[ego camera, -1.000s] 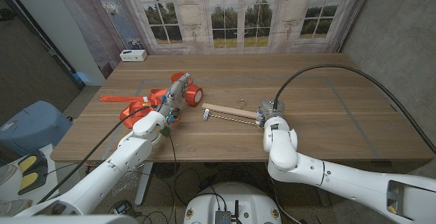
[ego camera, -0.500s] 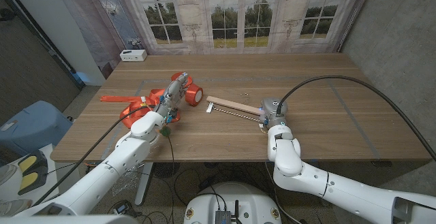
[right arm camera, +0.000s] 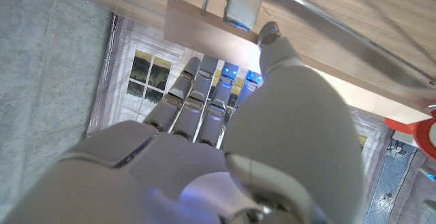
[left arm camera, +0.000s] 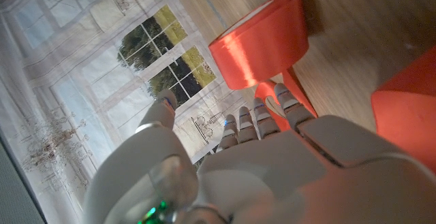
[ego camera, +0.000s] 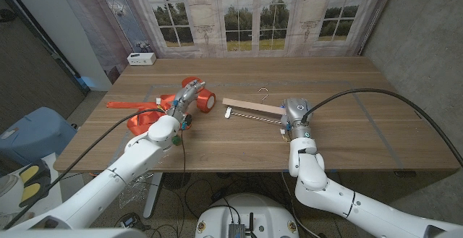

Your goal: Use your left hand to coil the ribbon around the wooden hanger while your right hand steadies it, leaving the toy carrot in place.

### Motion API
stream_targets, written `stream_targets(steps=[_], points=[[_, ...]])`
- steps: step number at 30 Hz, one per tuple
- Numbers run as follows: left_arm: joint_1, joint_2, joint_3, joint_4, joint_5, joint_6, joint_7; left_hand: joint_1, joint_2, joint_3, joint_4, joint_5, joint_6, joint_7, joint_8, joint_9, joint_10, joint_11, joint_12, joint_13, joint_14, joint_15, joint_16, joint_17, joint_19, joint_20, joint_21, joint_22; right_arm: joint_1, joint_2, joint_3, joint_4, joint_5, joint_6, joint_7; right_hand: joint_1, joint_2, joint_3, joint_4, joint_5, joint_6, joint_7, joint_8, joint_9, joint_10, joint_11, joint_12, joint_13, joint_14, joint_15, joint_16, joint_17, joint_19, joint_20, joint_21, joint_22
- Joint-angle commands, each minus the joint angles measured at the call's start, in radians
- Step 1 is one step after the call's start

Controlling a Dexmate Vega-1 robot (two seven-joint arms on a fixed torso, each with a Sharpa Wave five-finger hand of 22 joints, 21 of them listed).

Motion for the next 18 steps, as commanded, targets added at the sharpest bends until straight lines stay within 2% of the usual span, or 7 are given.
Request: stream_targets(steps=[1,5,11,18], points=[[-0.032,-0.008,0.054,-0.132,0.158,0.337,0.218,0.023,-0.017,0.0,-0.008,0.003,0.028,0.001,0.01,0.004,0.015,0.006,0.005,0.005,0.021,0.001,0.003,0.003,0.026,0.008,0.009,0.005,-0.058,0.003,0.083,-0.009,0.038,0.075,-0.13,0.09,0.1,0.0,0.007,0.006,0.074,0.0,0.005,0.086,0.058,-0.055,0.006,0.161,0.009,-0.163,-0.006,0.004,-0.003,-0.006,0.011,0.005],[-0.046,-0.015,0.073,-0.152,0.188,0.395,0.235,0.05,-0.028,0.0,-0.01,0.006,0.037,0.002,0.01,0.005,0.024,0.003,0.005,0.006,0.034,0.002,0.002,0.004,0.041,0.008,0.012,0.006,-0.073,0.002,0.107,-0.012,0.054,0.106,-0.169,0.091,0.099,-0.003,0.008,0.006,0.076,0.001,0.005,0.085,0.061,-0.055,0.007,0.157,0.013,-0.165,-0.011,0.006,-0.003,-0.005,0.015,0.005],[-0.078,-0.026,0.109,-0.182,0.232,0.495,0.246,0.092,-0.046,-0.001,-0.01,0.009,0.067,-0.002,0.014,0.006,0.045,-0.007,0.007,0.008,0.058,-0.015,0.003,0.005,0.062,-0.007,0.016,0.007,-0.098,0.005,0.15,-0.006,0.088,0.163,-0.239,0.094,0.1,-0.005,0.009,0.006,0.078,0.003,0.004,0.083,0.06,-0.052,0.009,0.154,0.017,-0.164,-0.019,0.01,-0.003,-0.003,0.021,0.005],[-0.113,-0.049,0.153,-0.212,0.284,0.616,0.262,0.132,-0.059,-0.001,-0.012,0.011,0.087,0.001,0.017,0.007,0.061,-0.015,0.009,0.009,0.077,-0.024,0.004,0.005,0.079,-0.011,0.018,0.007,-0.134,0.002,0.209,0.009,0.143,0.288,-0.363,0.095,0.1,-0.007,0.009,0.006,0.08,0.004,0.004,0.082,0.062,-0.052,0.011,0.151,0.021,-0.164,-0.025,0.014,-0.004,-0.002,0.025,0.005]])
